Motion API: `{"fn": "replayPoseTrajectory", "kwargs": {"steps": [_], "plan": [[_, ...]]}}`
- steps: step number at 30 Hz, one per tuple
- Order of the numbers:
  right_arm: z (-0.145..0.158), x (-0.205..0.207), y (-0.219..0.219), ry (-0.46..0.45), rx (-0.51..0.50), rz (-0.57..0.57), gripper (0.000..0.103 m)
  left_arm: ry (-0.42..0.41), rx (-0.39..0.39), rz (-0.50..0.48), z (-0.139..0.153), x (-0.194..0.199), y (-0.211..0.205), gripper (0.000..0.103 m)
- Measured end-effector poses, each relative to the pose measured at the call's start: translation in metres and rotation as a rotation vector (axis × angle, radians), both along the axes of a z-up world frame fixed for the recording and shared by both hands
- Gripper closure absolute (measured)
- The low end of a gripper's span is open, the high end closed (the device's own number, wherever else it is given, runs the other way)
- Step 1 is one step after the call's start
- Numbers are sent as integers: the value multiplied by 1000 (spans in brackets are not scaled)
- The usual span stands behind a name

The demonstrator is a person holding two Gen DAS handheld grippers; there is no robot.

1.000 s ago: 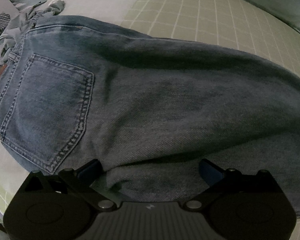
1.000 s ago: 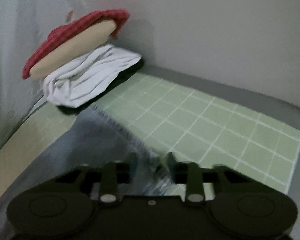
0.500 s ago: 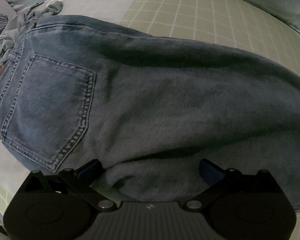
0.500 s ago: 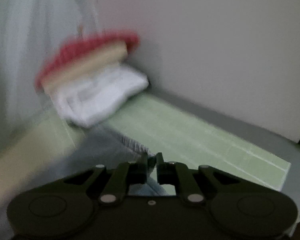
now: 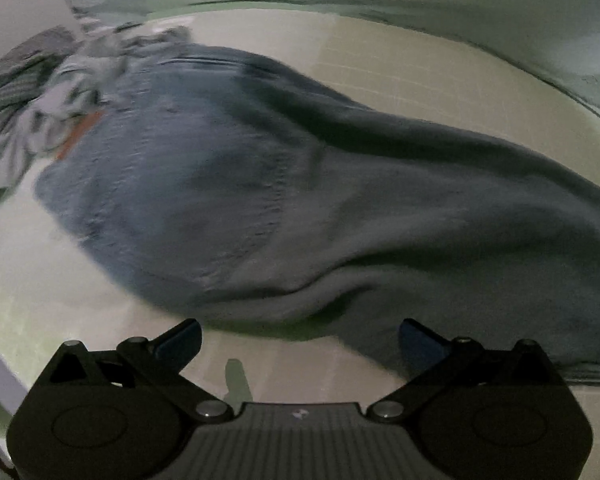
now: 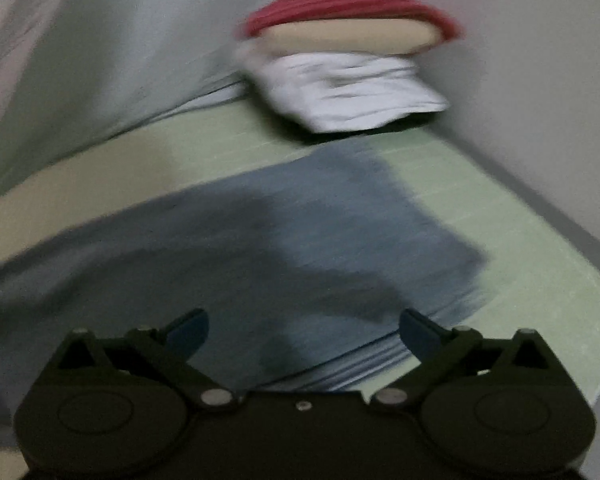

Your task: Fold clothes

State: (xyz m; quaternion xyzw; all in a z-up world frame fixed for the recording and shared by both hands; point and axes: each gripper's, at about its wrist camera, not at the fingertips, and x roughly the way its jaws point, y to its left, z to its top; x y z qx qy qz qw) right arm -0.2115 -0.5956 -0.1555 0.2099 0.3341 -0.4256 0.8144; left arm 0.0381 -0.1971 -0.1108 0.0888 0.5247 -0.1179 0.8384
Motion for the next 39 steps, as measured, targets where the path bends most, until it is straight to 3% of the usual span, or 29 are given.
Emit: {"fn": "replayPoseTrajectory", "kwargs": {"steps": [4, 8, 17, 23, 25, 28, 29, 30, 34, 37, 39], "plan": [[-8, 36, 46, 26, 14, 148, 0, 8, -36, 52, -1, 11, 32, 0], [-17, 66, 88, 90, 2, 257, 0, 4, -22, 53, 10, 23, 55, 0], [-32, 118, 135, 199, -93, 381, 0, 9, -18, 30, 13, 43, 89, 0], [-33, 139, 144, 158, -54, 399, 1, 18, -101, 86, 11, 56, 114, 0], [-32, 142, 140, 119, -26, 407, 12, 20, -142, 116, 11, 63, 123, 0], [-28, 146, 142, 85, -29, 437, 48, 25, -198, 176, 9, 78, 137, 1], [-25, 146, 145, 95, -44, 443, 90, 23, -219, 201, 8, 83, 142, 1], [-23, 147, 148, 104, -59, 449, 102, 20, -241, 226, 8, 88, 147, 2], [-5, 137, 153, 69, -65, 410, 102, 13, -302, 312, 6, 111, 168, 10], [3, 125, 153, 44, -26, 342, 103, -7, -298, 355, 4, 126, 183, 10], [-5, 123, 156, 74, 6, 317, 102, -18, -290, 383, 2, 136, 191, 10]]}}
